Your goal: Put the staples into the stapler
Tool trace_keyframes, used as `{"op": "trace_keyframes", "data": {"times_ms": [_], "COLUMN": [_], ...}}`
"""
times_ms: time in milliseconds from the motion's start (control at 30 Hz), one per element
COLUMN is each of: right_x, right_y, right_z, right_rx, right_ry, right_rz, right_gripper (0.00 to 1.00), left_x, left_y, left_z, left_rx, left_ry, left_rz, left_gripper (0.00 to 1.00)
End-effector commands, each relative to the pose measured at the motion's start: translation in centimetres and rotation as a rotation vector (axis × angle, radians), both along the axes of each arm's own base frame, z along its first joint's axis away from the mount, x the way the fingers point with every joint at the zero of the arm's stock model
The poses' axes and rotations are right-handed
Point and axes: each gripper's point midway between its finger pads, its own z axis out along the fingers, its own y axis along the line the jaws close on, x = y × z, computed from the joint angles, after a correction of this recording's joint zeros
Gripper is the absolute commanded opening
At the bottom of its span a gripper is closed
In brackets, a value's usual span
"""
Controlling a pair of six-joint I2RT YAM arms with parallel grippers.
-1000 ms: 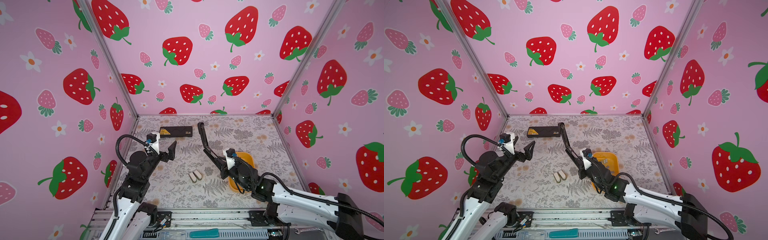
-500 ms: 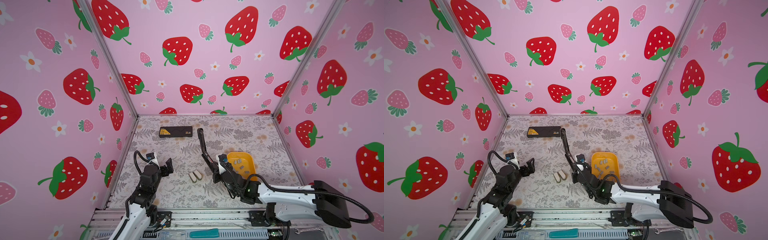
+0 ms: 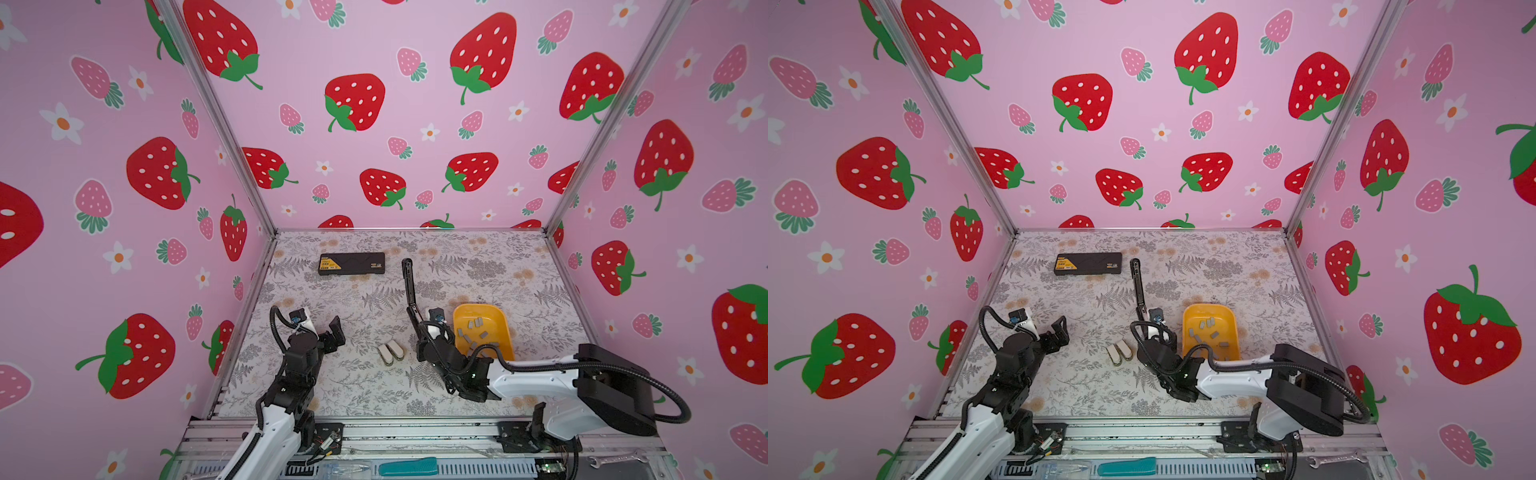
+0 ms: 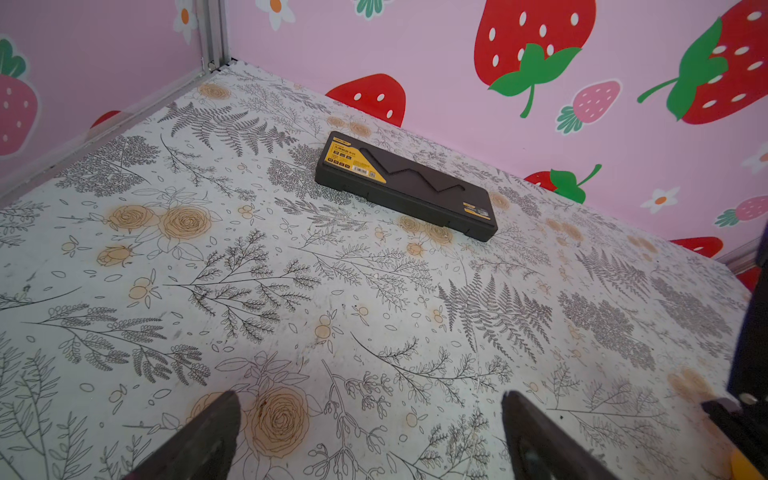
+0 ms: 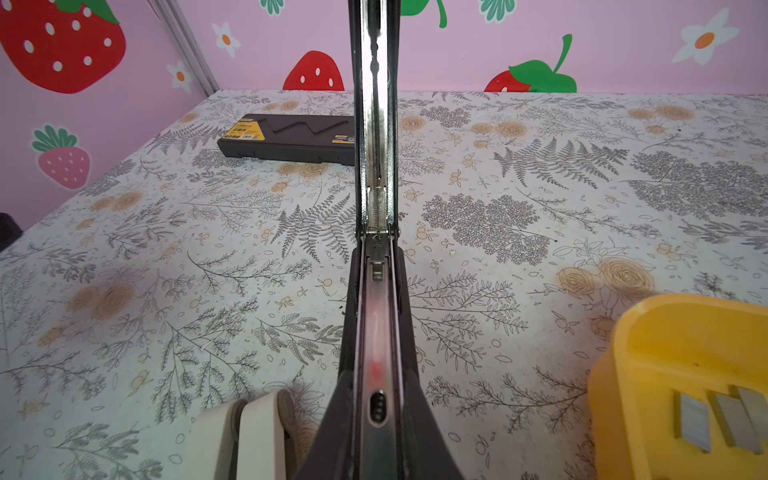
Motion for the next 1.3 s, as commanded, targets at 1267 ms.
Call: {"op": "trace_keyframes", "data": {"times_ms": [1267], "right_x": [2.5], "right_y": [0.6], "right_z": [-8.5], "right_rx": [-0.032], "right_ry": [0.078], "right_rz": [-0.079], "right_gripper": [0.18], "left_x": [0.0], "left_y": [0.4], "left_z": [0.8], "left_rx": [-0.022], "left_ry": [-0.066], "left_rz": [0.025], "left_gripper": [0.99]}}
